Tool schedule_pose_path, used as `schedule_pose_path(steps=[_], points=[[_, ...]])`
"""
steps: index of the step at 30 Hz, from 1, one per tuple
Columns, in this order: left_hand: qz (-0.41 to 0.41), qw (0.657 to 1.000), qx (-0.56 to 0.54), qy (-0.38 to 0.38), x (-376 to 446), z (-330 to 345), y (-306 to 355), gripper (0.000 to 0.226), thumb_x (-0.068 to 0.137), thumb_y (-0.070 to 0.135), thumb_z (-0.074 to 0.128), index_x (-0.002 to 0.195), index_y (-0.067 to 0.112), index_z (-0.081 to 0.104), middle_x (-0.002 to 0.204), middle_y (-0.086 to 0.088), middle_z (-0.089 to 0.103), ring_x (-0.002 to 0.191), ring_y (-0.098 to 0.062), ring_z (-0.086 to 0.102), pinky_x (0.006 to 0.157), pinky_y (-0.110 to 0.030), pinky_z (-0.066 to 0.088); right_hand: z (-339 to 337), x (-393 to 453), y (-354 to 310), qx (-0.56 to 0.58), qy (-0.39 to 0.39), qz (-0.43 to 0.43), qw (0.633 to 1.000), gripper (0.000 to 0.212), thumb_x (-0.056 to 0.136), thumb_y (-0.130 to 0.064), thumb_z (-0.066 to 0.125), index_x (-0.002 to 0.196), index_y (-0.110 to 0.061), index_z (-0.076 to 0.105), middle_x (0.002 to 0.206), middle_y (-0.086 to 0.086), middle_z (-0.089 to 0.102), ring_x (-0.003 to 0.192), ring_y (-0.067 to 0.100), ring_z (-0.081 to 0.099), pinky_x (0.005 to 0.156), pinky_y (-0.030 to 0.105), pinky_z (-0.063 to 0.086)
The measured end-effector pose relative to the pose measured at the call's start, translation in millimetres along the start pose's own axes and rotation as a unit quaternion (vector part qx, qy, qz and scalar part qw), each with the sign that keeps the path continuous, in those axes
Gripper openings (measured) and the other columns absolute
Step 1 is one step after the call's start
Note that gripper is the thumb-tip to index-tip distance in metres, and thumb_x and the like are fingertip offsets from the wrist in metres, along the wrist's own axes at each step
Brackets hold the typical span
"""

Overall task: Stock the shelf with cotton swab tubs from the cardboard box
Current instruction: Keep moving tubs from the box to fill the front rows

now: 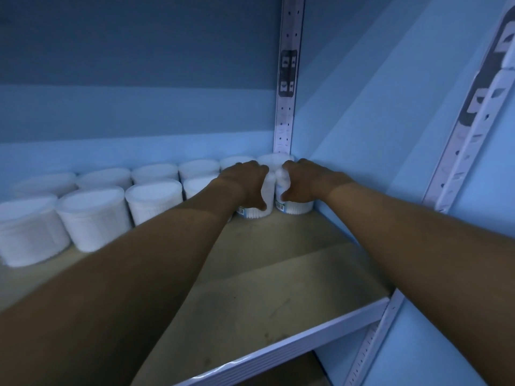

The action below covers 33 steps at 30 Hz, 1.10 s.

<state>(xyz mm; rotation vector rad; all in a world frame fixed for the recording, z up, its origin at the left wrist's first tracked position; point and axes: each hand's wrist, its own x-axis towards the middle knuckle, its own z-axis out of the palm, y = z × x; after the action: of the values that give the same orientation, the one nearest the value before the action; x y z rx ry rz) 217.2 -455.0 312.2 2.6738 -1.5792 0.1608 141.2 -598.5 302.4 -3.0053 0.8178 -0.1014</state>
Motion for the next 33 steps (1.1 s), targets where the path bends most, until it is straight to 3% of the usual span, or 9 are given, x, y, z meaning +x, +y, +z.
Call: schedule_pose_path(steps=[3, 7, 11, 18, 33], points=[[-0.003, 1.000, 0.028, -0.009, 4, 0, -3, 0.086, 0.071, 0.047, 0.081, 0.142, 0.017, 0.044, 0.140, -0.007, 0.050, 0.124, -0.029, 0.053, 0.102, -0.044, 0.047, -6, -4, -1, -0.023, -0.009, 0.001, 1.000, 0.079, 0.082, -0.043, 0.075, 0.147, -0.017, 0.037, 0.140, 0.012, 0.046, 0.122, 0.030, 0.054, 0.089, 0.036, 0.049], [0.001, 0.999, 0.040, -0.017, 4, -3, 1, 0.083, 0.071, 0.047, 0.082, 0.140, 0.018, 0.048, 0.138, -0.006, 0.053, 0.122, -0.026, 0.056, 0.101, -0.042, 0.049, -14, -13, -5, -0.054, -0.029, -0.003, 0.998, 0.081, 0.079, -0.043, 0.077, 0.145, -0.018, 0.038, 0.135, 0.011, 0.050, 0.120, 0.030, 0.055, 0.094, 0.042, 0.052], [0.006, 0.998, 0.048, -0.029, 1, -8, 5, 0.084, 0.072, 0.047, 0.082, 0.142, 0.018, 0.047, 0.140, -0.006, 0.053, 0.124, -0.026, 0.054, 0.103, -0.039, 0.047, -18, -22, -6, -0.063, -0.039, -0.008, 0.997, 0.082, 0.077, -0.043, 0.078, 0.144, -0.018, 0.038, 0.132, 0.009, 0.052, 0.118, 0.029, 0.056, 0.094, 0.044, 0.053], [0.013, 0.997, 0.056, -0.052, -16, -18, 16, 0.081, 0.073, 0.048, 0.081, 0.141, 0.019, 0.049, 0.139, -0.006, 0.054, 0.123, -0.025, 0.055, 0.103, -0.039, 0.047, -28, -45, -6, -0.063, -0.060, -0.017, 0.996, 0.079, 0.082, -0.037, 0.077, 0.147, -0.018, 0.036, 0.135, 0.010, 0.052, 0.121, 0.029, 0.055, 0.090, 0.036, 0.052], [0.006, 0.997, 0.045, -0.058, -63, -25, 36, 0.080, 0.072, 0.050, 0.081, 0.140, 0.020, 0.051, 0.133, -0.004, 0.057, 0.118, -0.023, 0.057, 0.097, -0.035, 0.051, -32, -93, -9, -0.067, -0.084, -0.032, 0.994, 0.075, 0.084, -0.035, 0.076, 0.145, -0.021, 0.034, 0.134, 0.009, 0.050, 0.118, 0.029, 0.054, 0.092, 0.041, 0.051]])
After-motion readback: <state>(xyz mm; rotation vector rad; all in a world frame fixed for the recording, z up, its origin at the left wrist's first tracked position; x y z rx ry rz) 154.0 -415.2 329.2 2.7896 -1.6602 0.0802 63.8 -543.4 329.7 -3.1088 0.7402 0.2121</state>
